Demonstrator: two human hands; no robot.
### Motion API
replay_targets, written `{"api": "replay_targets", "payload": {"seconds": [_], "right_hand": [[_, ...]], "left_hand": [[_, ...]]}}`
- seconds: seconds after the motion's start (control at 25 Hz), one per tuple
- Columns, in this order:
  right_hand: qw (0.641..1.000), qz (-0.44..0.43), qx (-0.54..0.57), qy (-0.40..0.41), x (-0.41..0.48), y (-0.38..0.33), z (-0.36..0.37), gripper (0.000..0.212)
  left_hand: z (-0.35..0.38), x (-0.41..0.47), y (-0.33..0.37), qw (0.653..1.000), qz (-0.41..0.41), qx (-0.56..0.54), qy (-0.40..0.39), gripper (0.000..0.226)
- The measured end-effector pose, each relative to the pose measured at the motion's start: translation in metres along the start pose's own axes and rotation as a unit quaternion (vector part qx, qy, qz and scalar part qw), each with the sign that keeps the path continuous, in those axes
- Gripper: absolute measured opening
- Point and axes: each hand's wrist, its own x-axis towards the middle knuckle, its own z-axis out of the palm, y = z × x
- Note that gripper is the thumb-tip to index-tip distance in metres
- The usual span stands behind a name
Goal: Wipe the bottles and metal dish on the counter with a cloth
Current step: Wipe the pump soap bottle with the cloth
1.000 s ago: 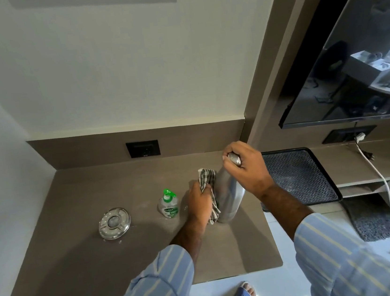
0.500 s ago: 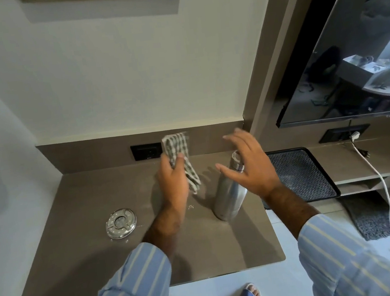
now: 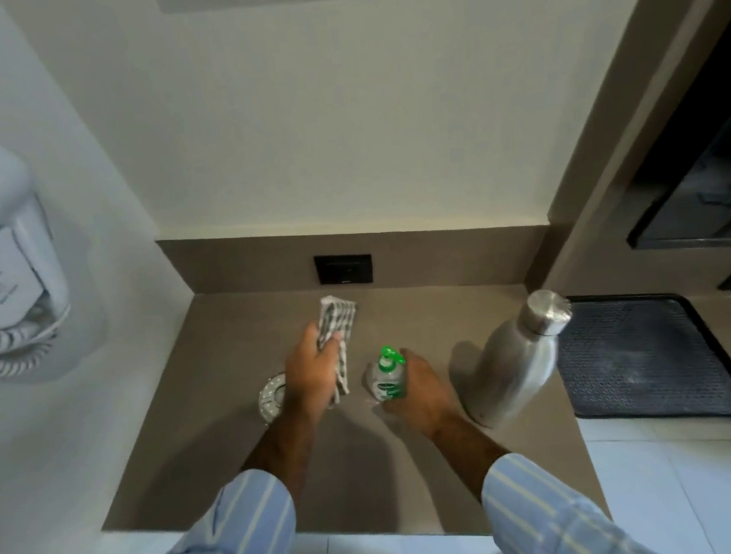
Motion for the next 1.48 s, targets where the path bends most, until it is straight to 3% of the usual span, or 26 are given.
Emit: {"api": "replay_targets", "payload": {"seconds": [0.2,0.36,0.44,0.52,0.64,1.0,1.16,1.32,1.4,1.48], "right_hand": [[0.997,-0.014,0.065,0.04,0.021,0.0,0.02,0.039],[0.998,-0.065,0.014,0.005,0.017,-0.021,0.008,0.044],[0.997,-0.081,0.004,0.008,0.014,-0.031,-0.003,0.043],[0.995,-0.089,-0.031,0.015,0.01,-0.041,-0.015,0.049],[0.99,-0.126,-0.06,0.018,0.002,-0.053,-0.029,0.065],[0.984,-0.131,-0.108,0.053,-0.01,-0.062,-0.047,0.056],[0.988,-0.109,0.09,0.059,-0.015,-0.069,-0.061,0.064],[0.913,-0.09,0.384,0.103,-0.022,-0.075,-0.07,0.022],[0.891,-0.081,0.432,0.115,-0.026,-0.084,-0.069,0.018],[0.889,-0.077,0.436,0.112,-0.029,-0.091,-0.064,0.024]], "left_hand": [[-0.005,-0.001,0.006,0.994,0.093,0.058,-0.021,0.021],[-0.009,-0.008,0.025,0.969,0.188,0.124,-0.098,0.04],[-0.011,-0.021,0.033,0.964,0.208,0.089,-0.138,0.049],[-0.013,-0.028,0.038,0.971,0.202,0.041,-0.125,0.054],[-0.018,-0.03,0.052,0.971,0.22,0.051,-0.072,0.039],[-0.03,0.0,0.085,0.986,0.139,0.068,-0.057,0.022],[-0.029,-0.015,0.078,0.997,0.065,-0.049,-0.008,0.031],[-0.021,-0.052,0.072,0.986,0.051,-0.149,-0.048,0.027],[-0.012,-0.068,0.082,0.978,0.061,-0.194,-0.042,0.019],[-0.007,-0.075,0.1,0.974,0.131,-0.183,0.0,0.019]]}}
